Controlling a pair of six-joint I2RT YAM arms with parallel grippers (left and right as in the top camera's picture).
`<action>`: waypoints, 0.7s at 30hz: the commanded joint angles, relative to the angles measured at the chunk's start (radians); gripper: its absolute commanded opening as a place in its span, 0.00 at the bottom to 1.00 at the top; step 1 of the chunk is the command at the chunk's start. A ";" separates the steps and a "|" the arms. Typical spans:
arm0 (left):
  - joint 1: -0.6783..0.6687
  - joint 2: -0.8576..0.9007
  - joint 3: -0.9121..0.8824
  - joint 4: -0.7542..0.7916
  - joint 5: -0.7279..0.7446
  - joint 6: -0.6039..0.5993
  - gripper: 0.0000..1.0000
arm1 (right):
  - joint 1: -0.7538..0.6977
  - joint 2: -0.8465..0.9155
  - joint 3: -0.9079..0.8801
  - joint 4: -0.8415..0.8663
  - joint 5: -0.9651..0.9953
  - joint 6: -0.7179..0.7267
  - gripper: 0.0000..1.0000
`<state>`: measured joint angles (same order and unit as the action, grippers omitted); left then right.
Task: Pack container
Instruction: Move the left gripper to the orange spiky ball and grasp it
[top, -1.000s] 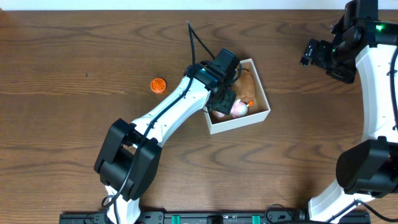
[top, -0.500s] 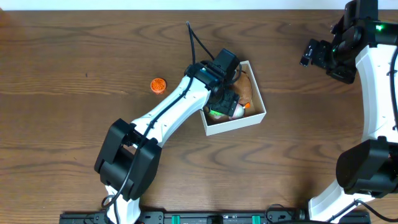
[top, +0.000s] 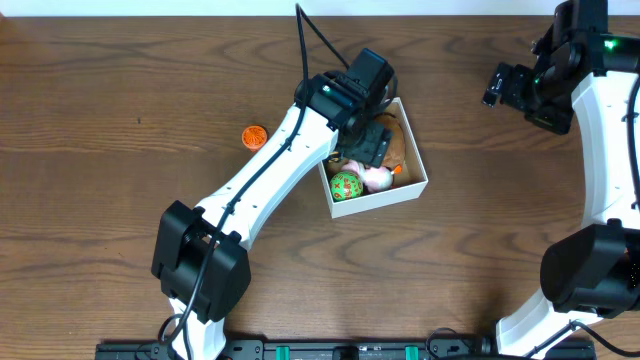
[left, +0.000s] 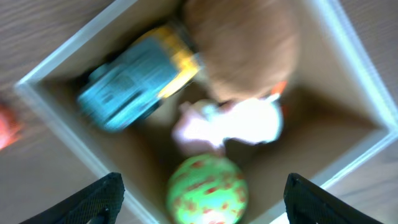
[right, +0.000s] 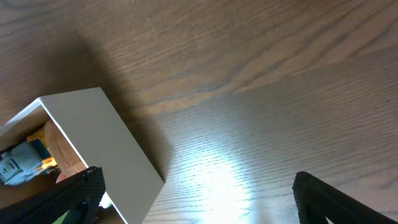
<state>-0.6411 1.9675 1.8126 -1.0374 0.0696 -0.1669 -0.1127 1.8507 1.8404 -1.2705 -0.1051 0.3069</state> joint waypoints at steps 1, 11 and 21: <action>0.032 -0.009 0.017 -0.040 -0.153 0.014 0.83 | 0.009 0.008 -0.004 0.000 -0.003 0.014 0.99; 0.206 -0.015 0.017 -0.156 -0.095 -0.030 0.49 | 0.009 0.009 -0.004 0.003 -0.003 0.014 0.99; 0.433 -0.005 -0.008 -0.068 -0.057 -0.034 0.75 | 0.009 0.008 -0.004 0.004 -0.003 0.014 0.99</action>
<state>-0.2508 1.9675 1.8126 -1.1236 -0.0067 -0.1894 -0.1127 1.8503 1.8404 -1.2675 -0.1051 0.3069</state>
